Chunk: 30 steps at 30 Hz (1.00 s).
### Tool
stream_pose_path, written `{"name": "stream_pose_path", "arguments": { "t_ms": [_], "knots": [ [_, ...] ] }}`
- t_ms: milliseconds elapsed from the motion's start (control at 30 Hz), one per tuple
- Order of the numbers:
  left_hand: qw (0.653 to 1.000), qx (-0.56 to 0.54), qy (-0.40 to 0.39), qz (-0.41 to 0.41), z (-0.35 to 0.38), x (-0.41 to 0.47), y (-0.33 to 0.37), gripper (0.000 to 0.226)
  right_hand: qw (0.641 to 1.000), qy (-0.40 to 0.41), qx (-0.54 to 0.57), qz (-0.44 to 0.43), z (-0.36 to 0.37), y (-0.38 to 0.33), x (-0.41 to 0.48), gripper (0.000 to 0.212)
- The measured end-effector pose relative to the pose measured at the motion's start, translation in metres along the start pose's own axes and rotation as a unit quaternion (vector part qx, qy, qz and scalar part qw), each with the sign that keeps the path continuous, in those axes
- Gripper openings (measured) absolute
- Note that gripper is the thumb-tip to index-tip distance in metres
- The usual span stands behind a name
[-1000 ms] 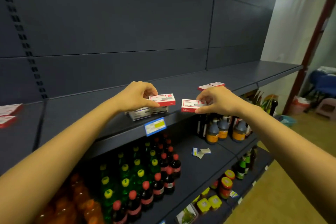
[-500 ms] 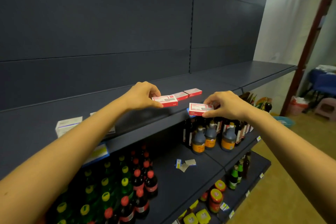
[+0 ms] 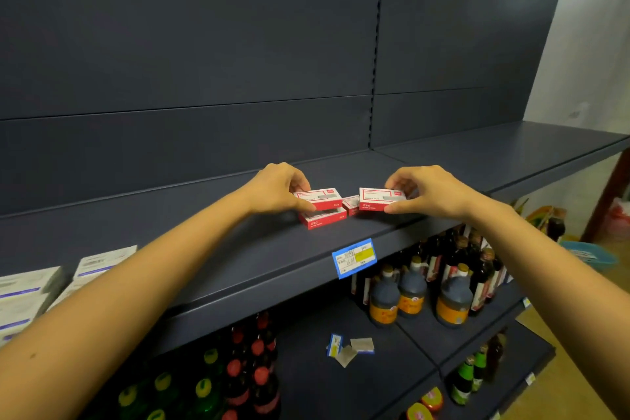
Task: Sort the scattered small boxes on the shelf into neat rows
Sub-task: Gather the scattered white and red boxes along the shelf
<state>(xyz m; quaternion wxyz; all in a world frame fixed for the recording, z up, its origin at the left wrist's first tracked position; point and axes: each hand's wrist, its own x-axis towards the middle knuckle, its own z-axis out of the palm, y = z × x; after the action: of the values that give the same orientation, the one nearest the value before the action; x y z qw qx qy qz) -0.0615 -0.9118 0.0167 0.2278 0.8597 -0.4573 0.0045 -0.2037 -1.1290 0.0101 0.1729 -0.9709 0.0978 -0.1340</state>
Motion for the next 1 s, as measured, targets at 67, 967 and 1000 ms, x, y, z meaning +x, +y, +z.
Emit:
{"name": "stream_pose_path", "arguments": {
  "t_ms": [67, 967, 1000],
  "knots": [
    [1.000, 0.000, -0.006, -0.015, 0.004, 0.007, -0.001, 0.037, 1.000, 0.000, 0.014, -0.014, 0.002, 0.009, 0.012, 0.038],
    [0.902, 0.226, 0.208, -0.302, -0.005, -0.087, 0.020, 0.034, 0.921, -0.073, 0.036, -0.380, 0.035, -0.056, 0.085, 0.038],
    [0.894, 0.240, 0.209, -0.317, -0.006, -0.098, 0.019, 0.035, 0.915, -0.076, 0.043, -0.393, 0.041, -0.068, 0.082, 0.038]
  ]
}}
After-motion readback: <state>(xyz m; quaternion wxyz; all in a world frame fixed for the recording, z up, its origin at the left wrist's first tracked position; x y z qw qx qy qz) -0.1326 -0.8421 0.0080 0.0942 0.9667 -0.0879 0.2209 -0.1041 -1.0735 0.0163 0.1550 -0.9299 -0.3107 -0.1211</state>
